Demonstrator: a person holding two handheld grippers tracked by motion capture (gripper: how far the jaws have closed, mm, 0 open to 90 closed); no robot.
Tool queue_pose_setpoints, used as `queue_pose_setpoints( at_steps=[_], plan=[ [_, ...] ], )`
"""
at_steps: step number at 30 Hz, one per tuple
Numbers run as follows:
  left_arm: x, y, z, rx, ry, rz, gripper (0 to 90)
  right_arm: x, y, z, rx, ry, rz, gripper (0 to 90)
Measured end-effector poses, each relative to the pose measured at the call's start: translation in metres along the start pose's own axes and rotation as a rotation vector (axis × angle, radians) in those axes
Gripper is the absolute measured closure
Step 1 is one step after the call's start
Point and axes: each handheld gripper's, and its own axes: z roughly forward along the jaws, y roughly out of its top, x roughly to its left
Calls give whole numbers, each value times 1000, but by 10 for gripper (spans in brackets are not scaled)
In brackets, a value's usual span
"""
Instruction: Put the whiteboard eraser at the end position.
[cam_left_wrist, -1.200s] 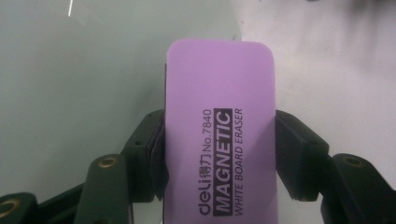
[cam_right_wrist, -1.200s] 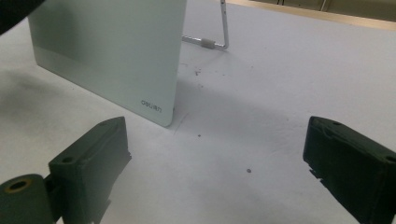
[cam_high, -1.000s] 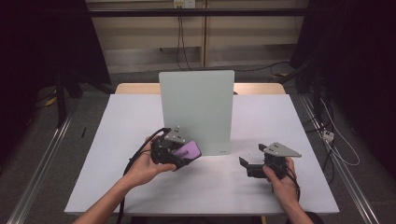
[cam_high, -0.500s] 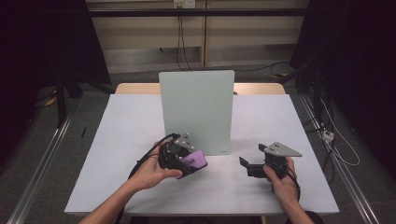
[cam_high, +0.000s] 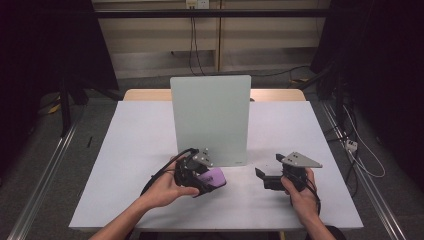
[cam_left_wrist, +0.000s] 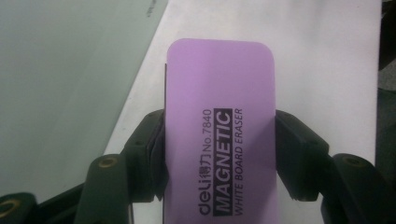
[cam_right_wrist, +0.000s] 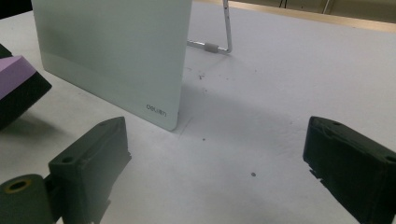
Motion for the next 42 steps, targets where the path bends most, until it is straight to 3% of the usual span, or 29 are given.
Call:
queue_pose_setpoints(
  at_steps=[2, 4, 6, 14, 19, 20, 24, 25, 26, 37, 42],
  plan=[
    [-2, 1, 3, 10, -23, 8, 409, 0, 0, 2, 5, -2, -2, 70],
    [-4, 3, 3, 26, -11, 30, 409, 1, 1, 3, 5, -4, 1, 69],
    [-4, 2, 5, -2, -12, 24, 409, 1, 0, 3, 7, -6, 2, 69],
    [-5, 4, 18, 48, -54, 25, 409, 1, -2, -1, 12, -15, 4, 68],
    [-7, 5, 22, 57, -58, 35, 408, 1, -2, 0, 16, -13, 0, 68],
    [-7, 7, 22, 89, -59, 40, 408, 1, -2, 0, 16, -8, -3, 68],
    [-7, 6, 27, 62, -58, 20, 408, 1, -2, -2, 12, -6, -9, 68],
    [-7, 7, 27, 99, -31, 31, 408, 1, -2, -2, 9, -6, -5, 68],
    [-6, 6, 33, 62, -45, 17, 404, 0, -3, -3, 11, -8, -5, 68],
    [-4, 3, 37, 48, -56, 7, 391, 1, -2, -3, 10, -6, -12, 68],
    [-4, 2, 36, 29, -35, 11, 365, 1, -3, -3, 9, -7, -11, 68]
  ],
)
